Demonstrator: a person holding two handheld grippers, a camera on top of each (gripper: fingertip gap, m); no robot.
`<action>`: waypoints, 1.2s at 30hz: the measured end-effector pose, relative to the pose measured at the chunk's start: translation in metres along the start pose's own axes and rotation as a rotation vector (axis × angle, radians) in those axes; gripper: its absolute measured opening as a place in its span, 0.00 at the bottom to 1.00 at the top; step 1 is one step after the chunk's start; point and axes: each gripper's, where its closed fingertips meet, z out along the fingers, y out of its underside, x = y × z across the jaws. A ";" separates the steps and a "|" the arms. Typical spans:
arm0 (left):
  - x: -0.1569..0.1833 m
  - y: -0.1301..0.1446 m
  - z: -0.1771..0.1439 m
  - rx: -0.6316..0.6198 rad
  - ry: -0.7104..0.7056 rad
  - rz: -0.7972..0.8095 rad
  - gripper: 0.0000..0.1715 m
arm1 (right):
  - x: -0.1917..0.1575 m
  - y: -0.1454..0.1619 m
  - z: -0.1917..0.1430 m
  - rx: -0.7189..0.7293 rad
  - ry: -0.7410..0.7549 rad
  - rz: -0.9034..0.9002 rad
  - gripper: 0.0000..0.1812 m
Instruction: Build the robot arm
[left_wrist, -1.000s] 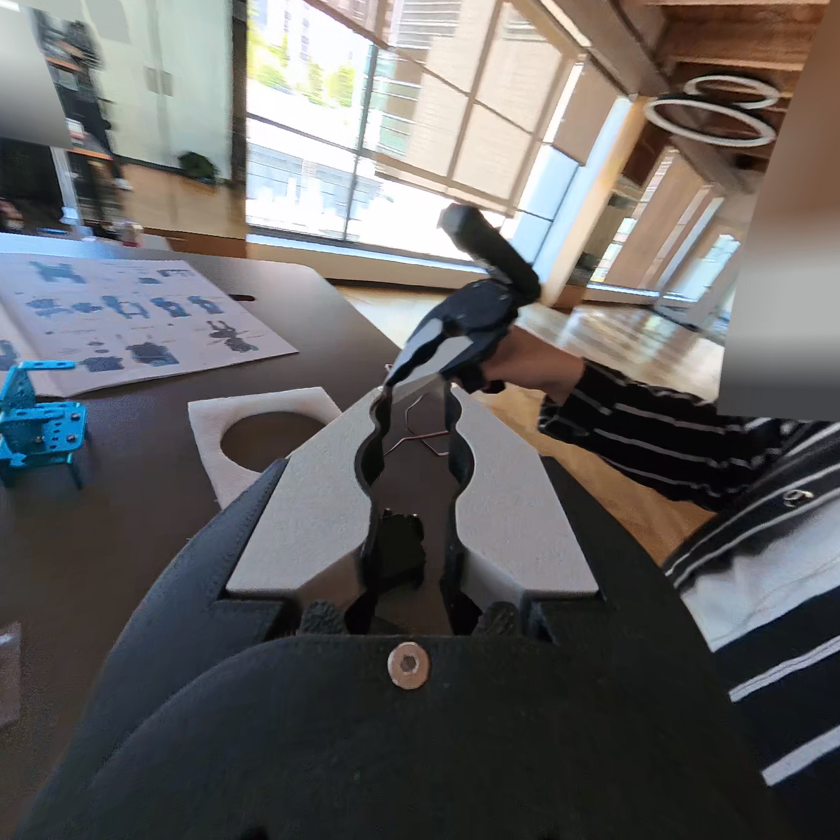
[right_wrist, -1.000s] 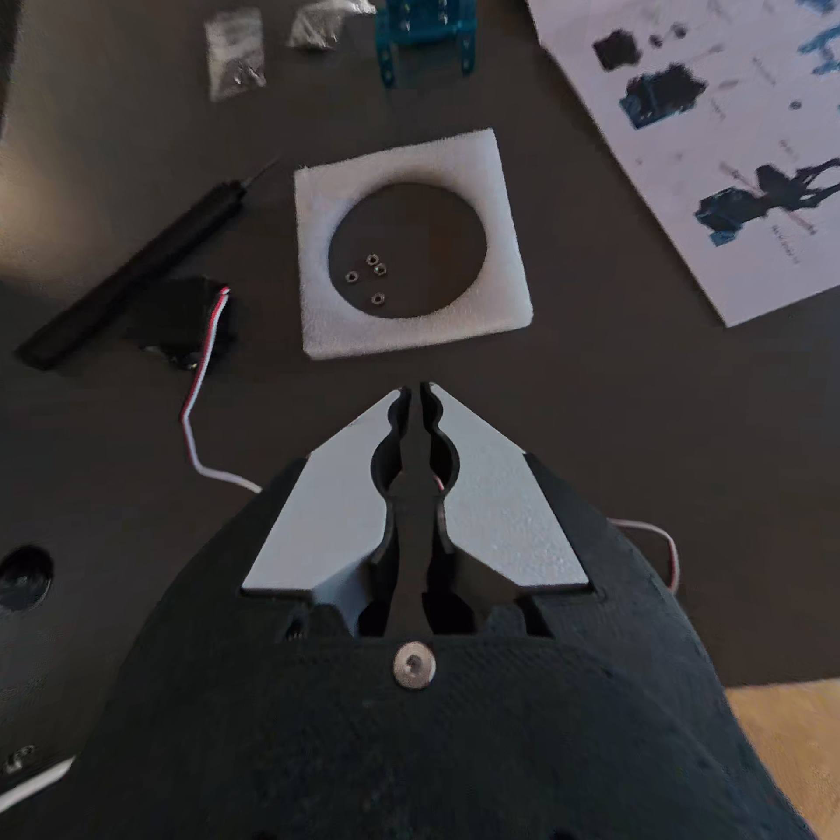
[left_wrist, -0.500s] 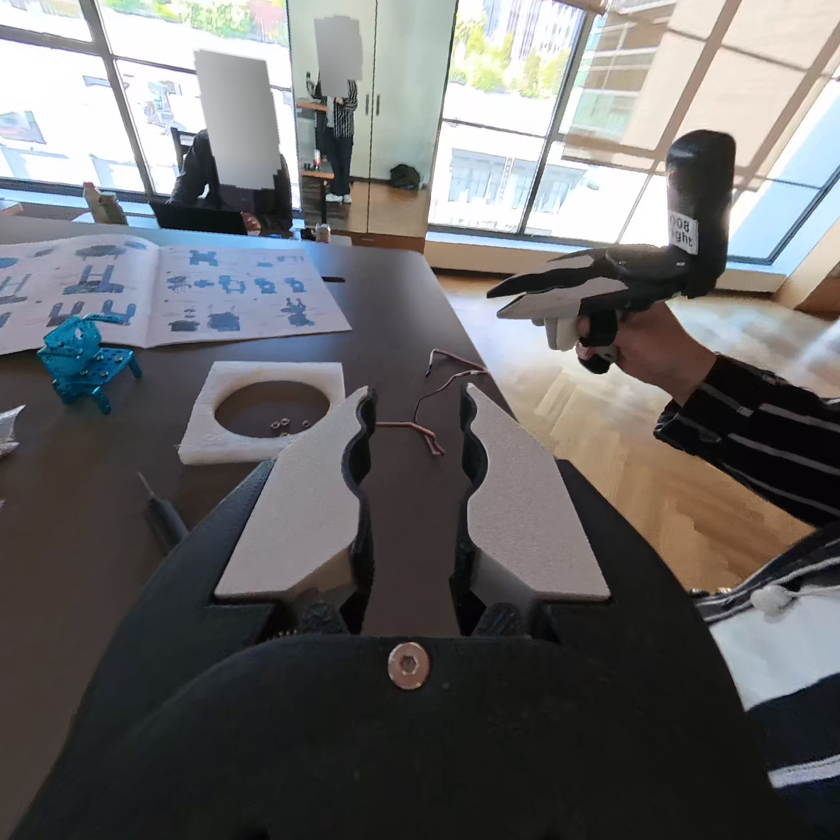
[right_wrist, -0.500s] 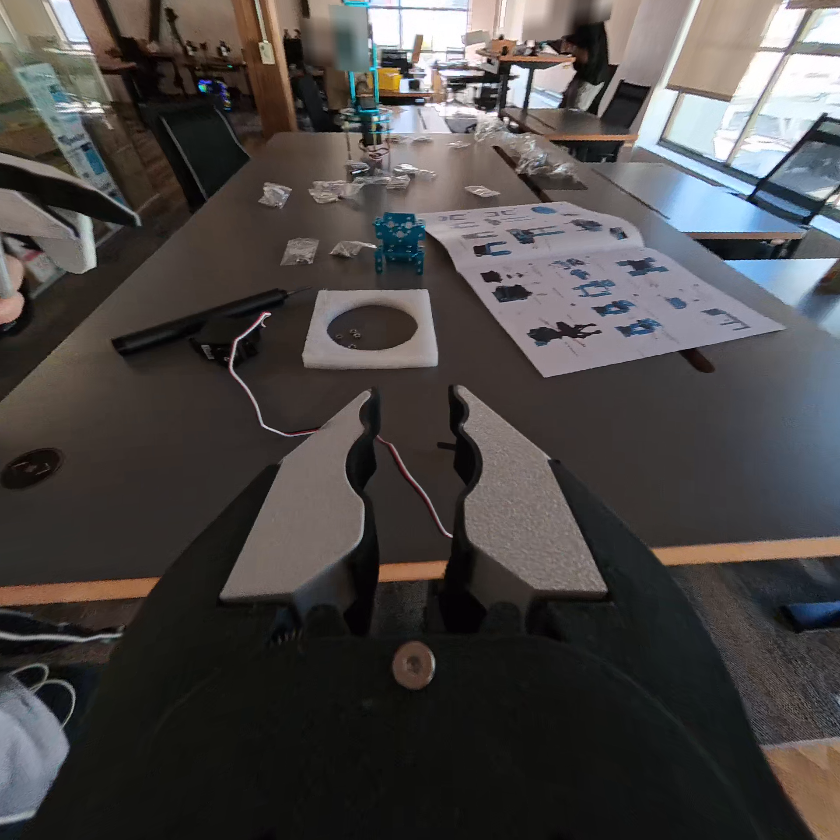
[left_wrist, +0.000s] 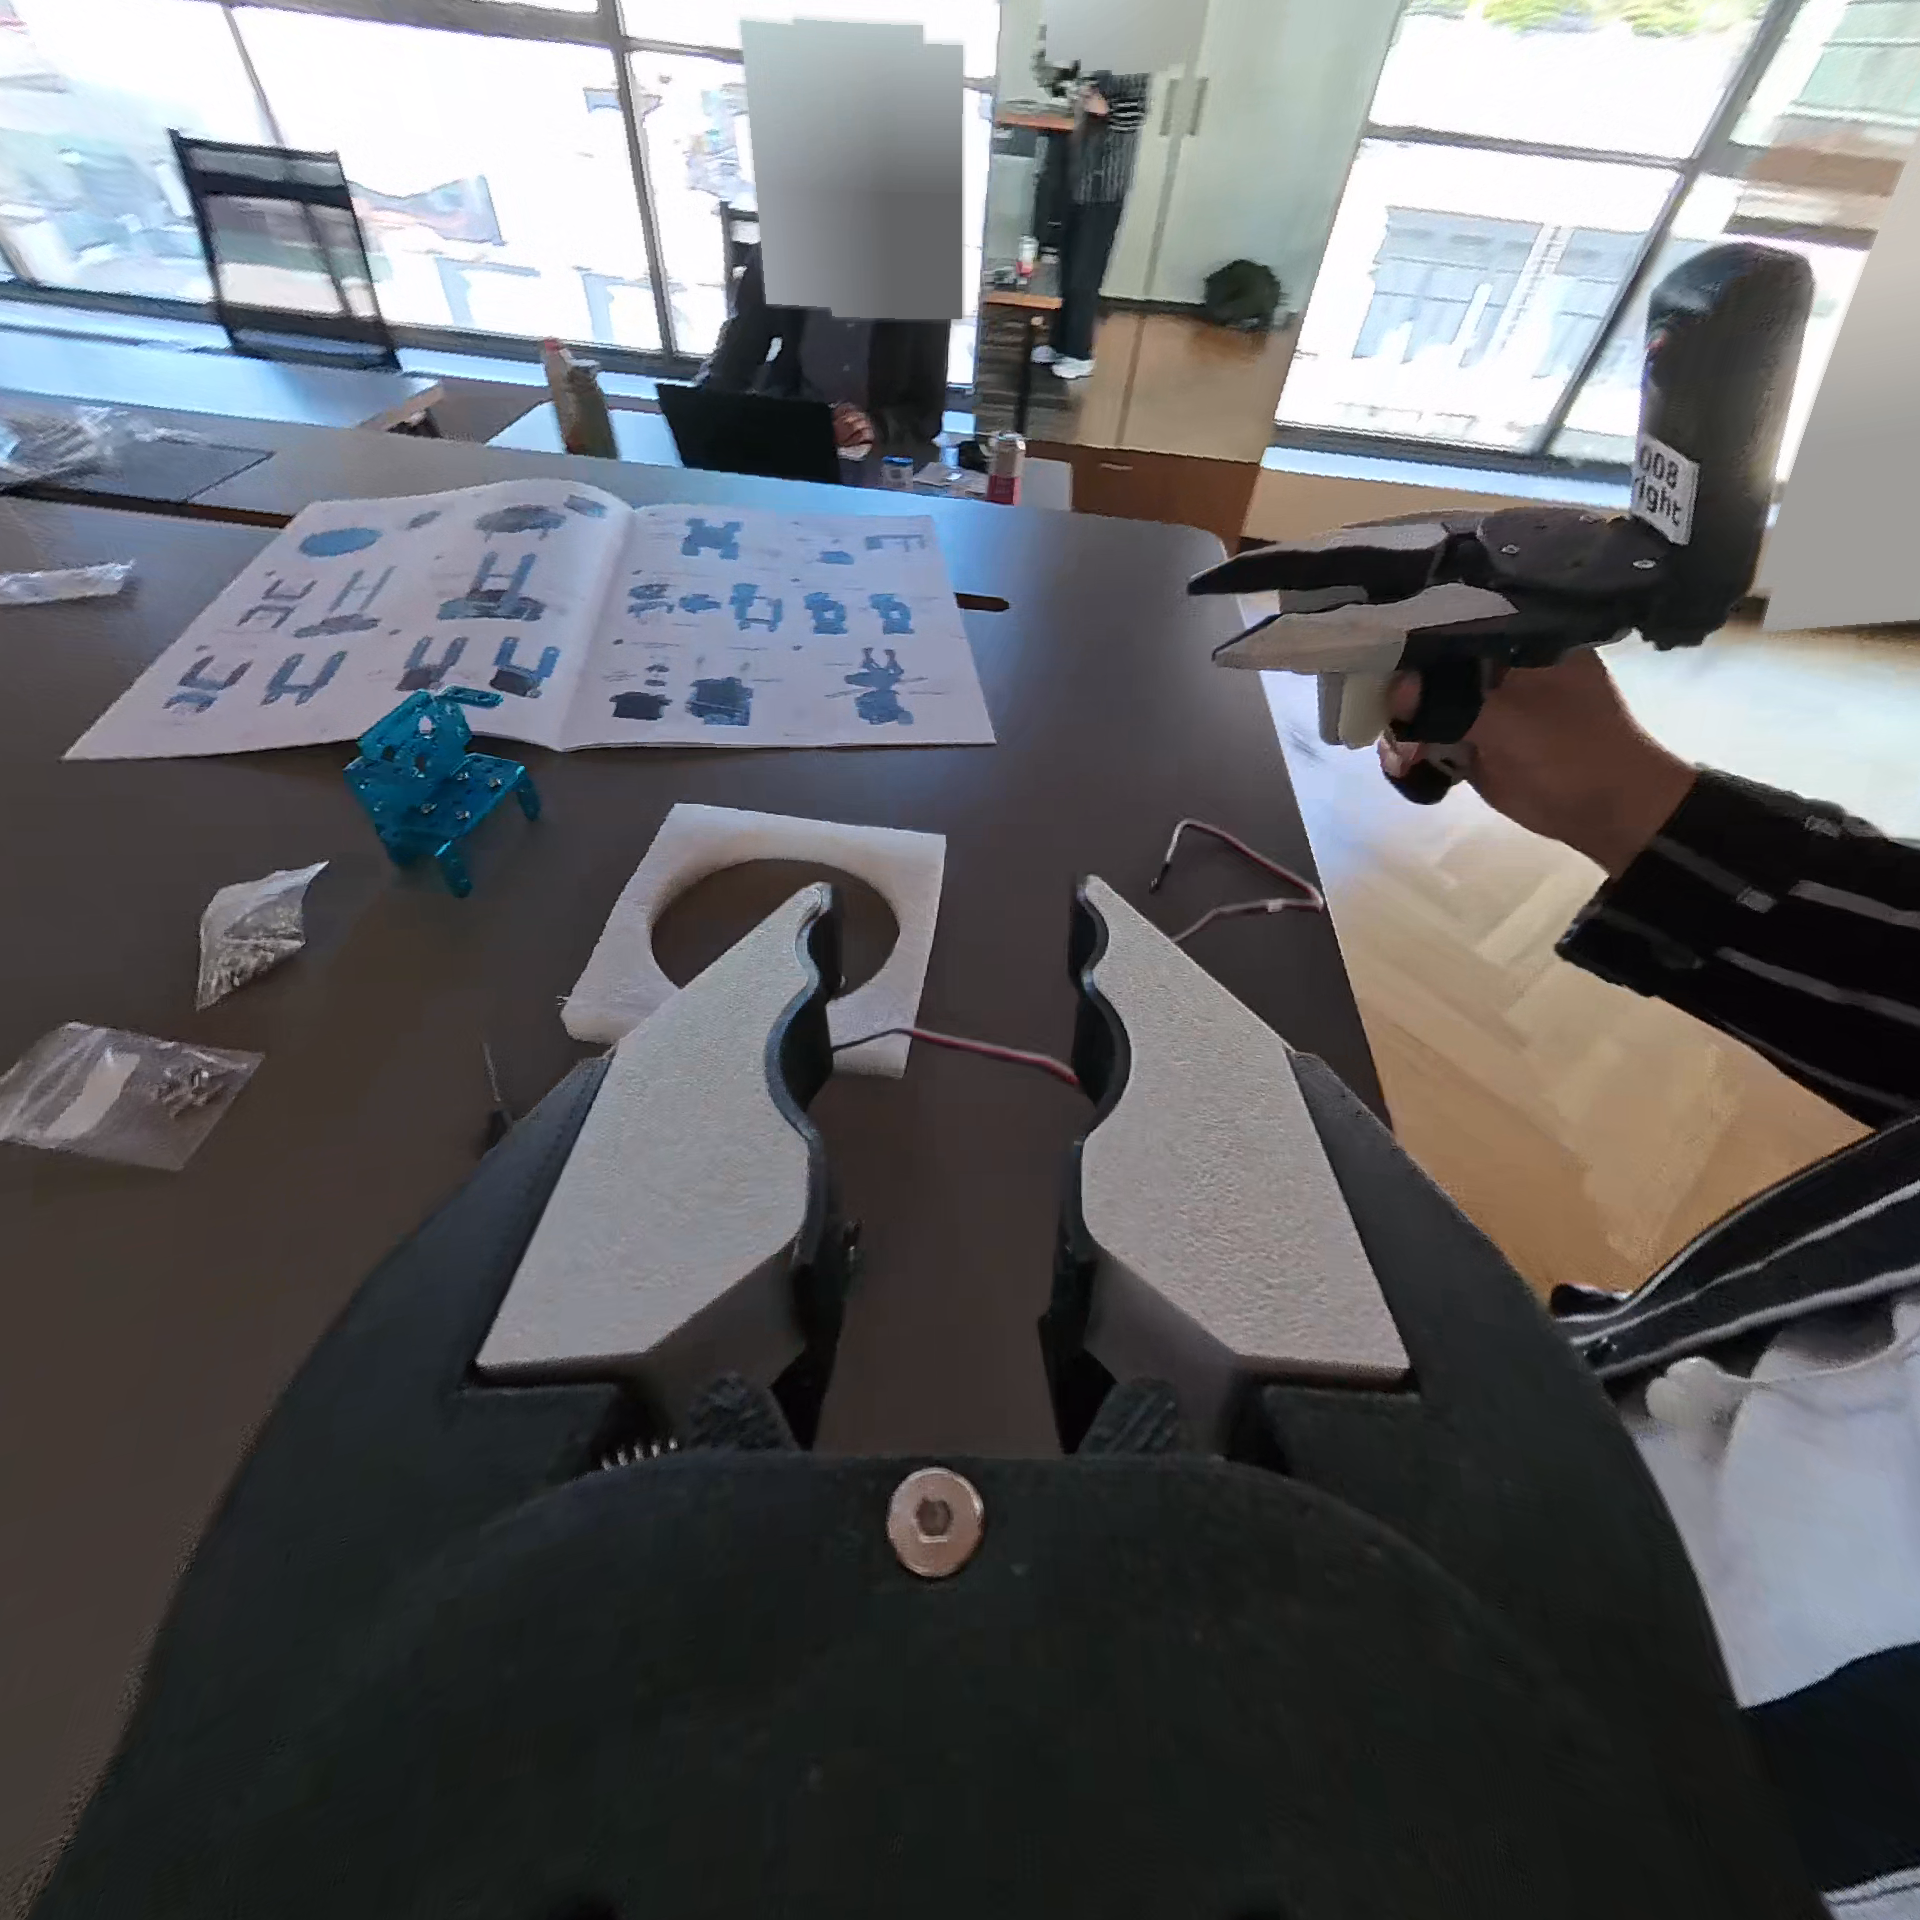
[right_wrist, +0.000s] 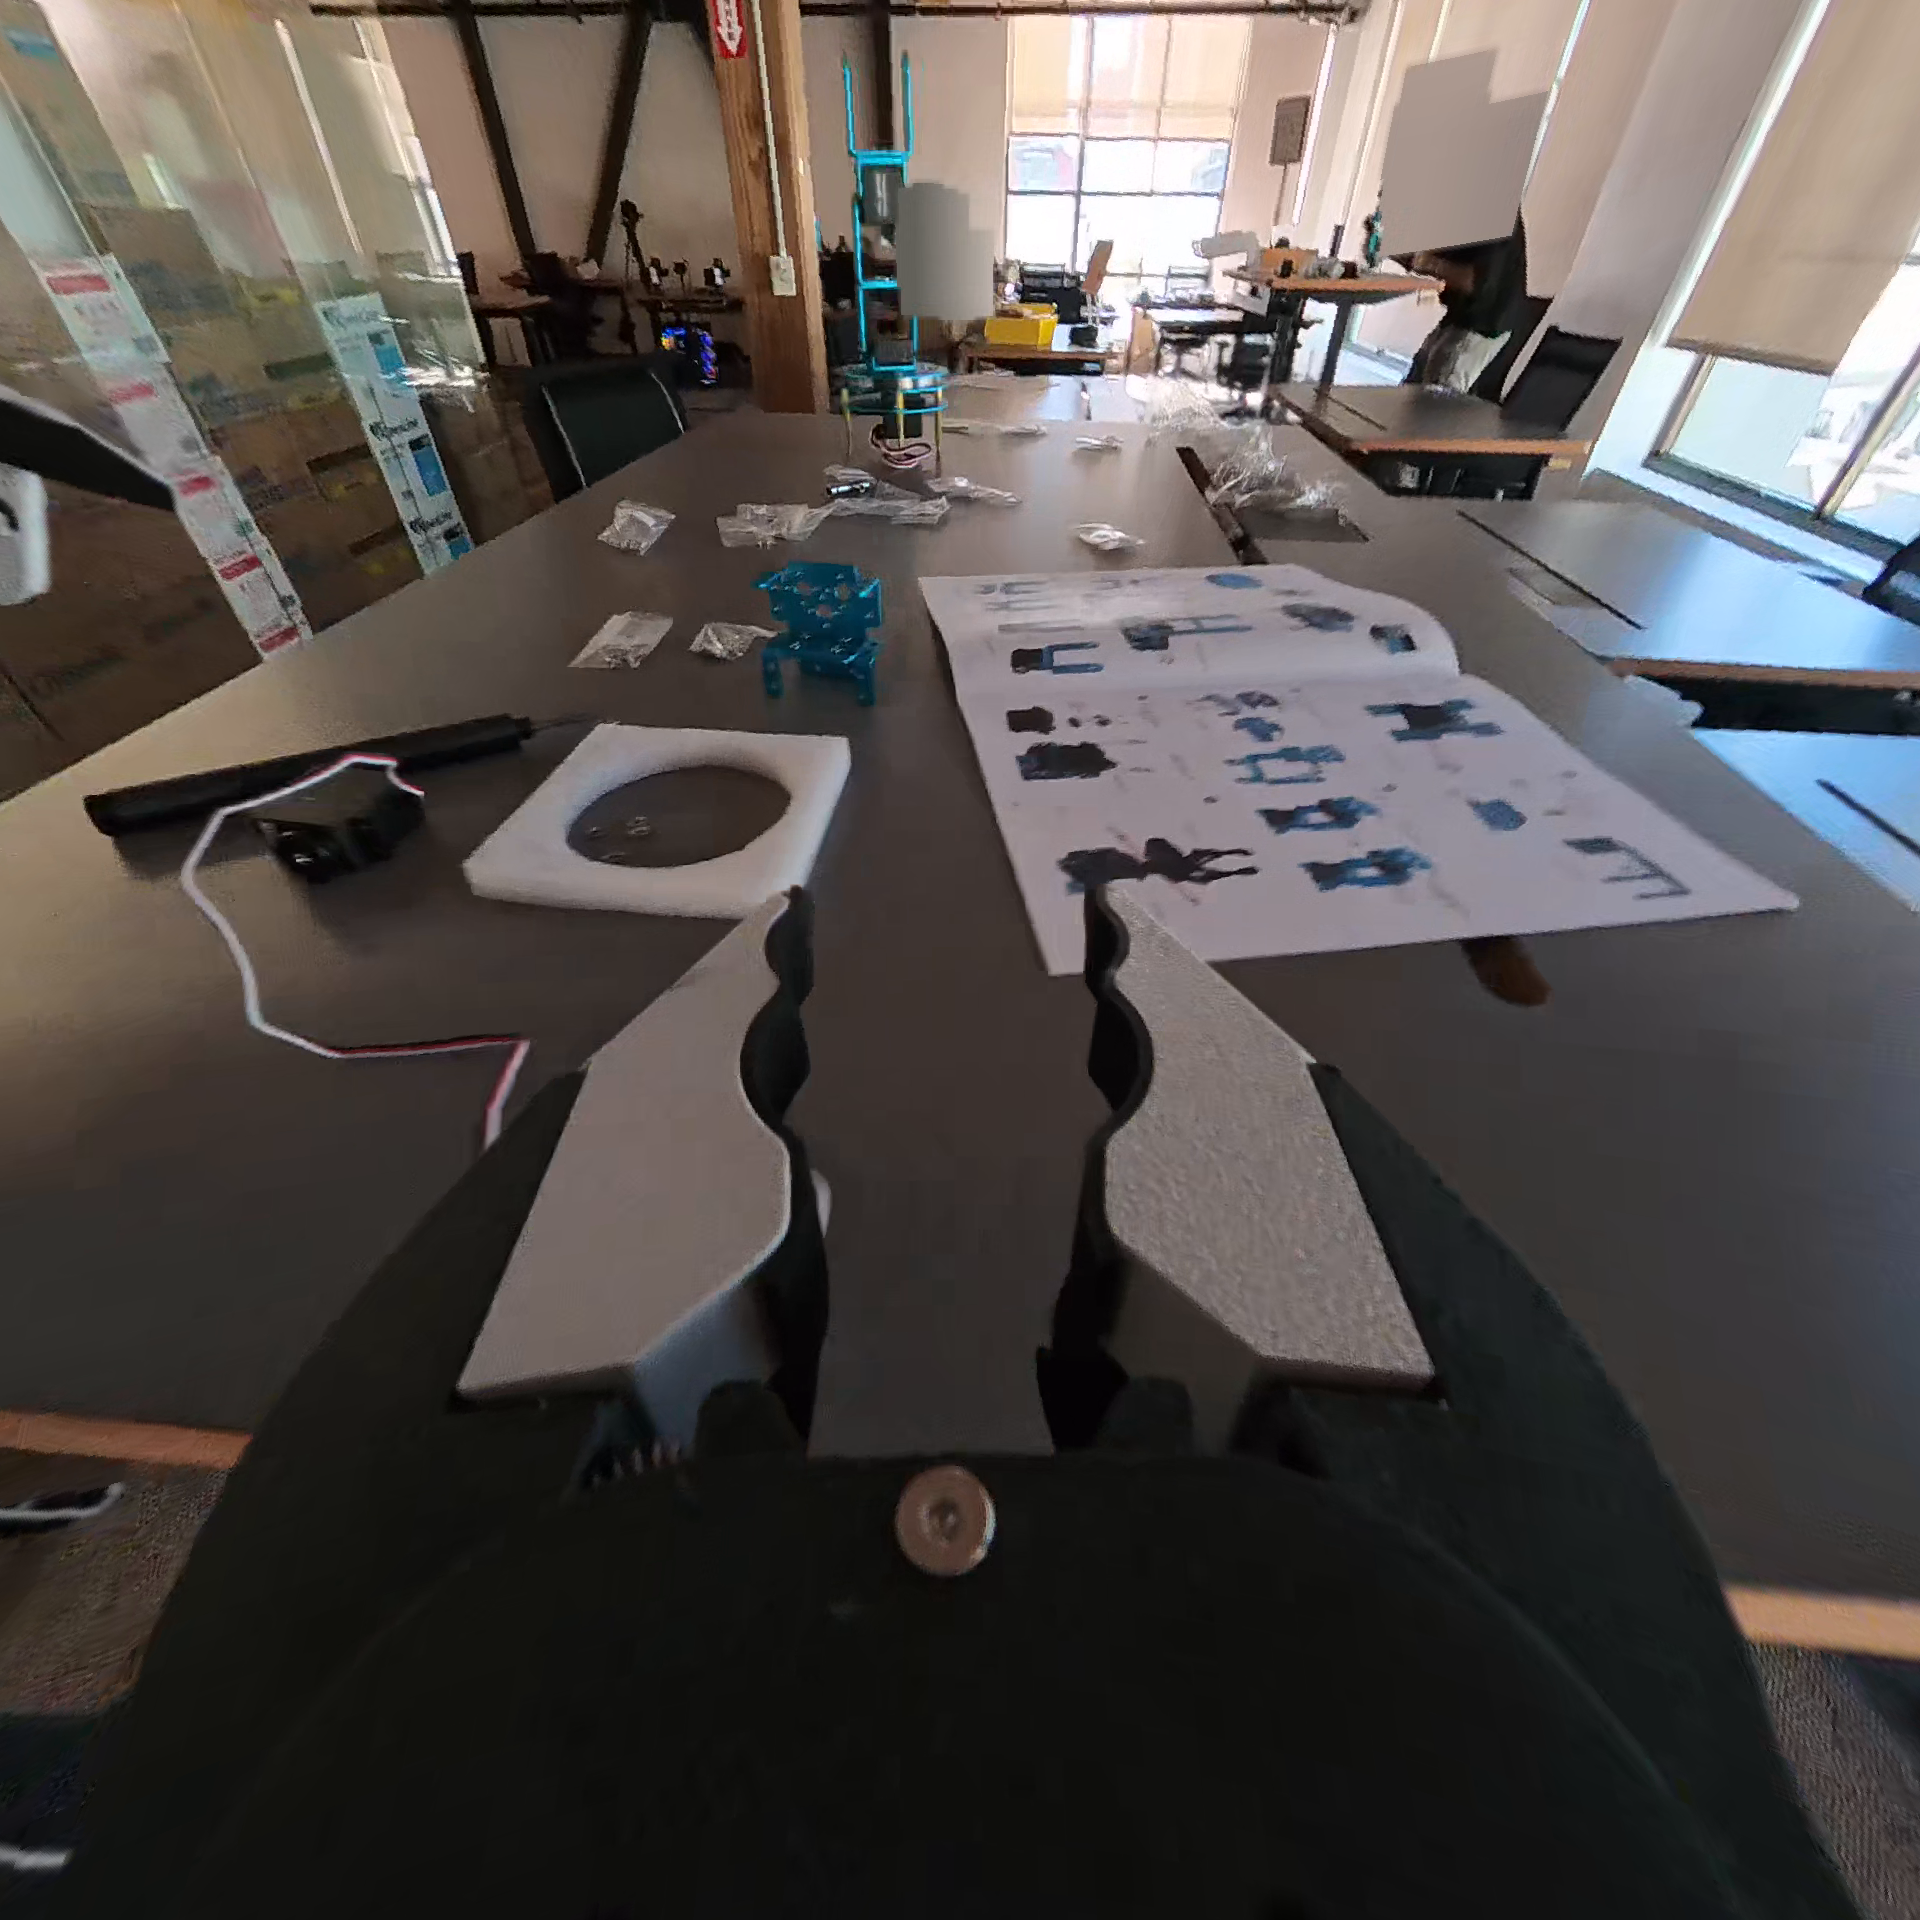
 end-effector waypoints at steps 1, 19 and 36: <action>0.002 -0.003 0.003 0.006 -0.024 -0.017 0.25 | 0.010 -0.003 0.004 0.010 -0.022 -0.008 0.29; -0.030 -0.027 0.016 0.016 -0.343 -0.169 0.22 | 0.001 -0.019 0.070 0.144 -0.463 0.068 0.22; -0.049 -0.034 0.019 0.036 -0.372 -0.164 0.19 | 0.010 -0.019 0.074 0.134 -0.445 0.138 0.17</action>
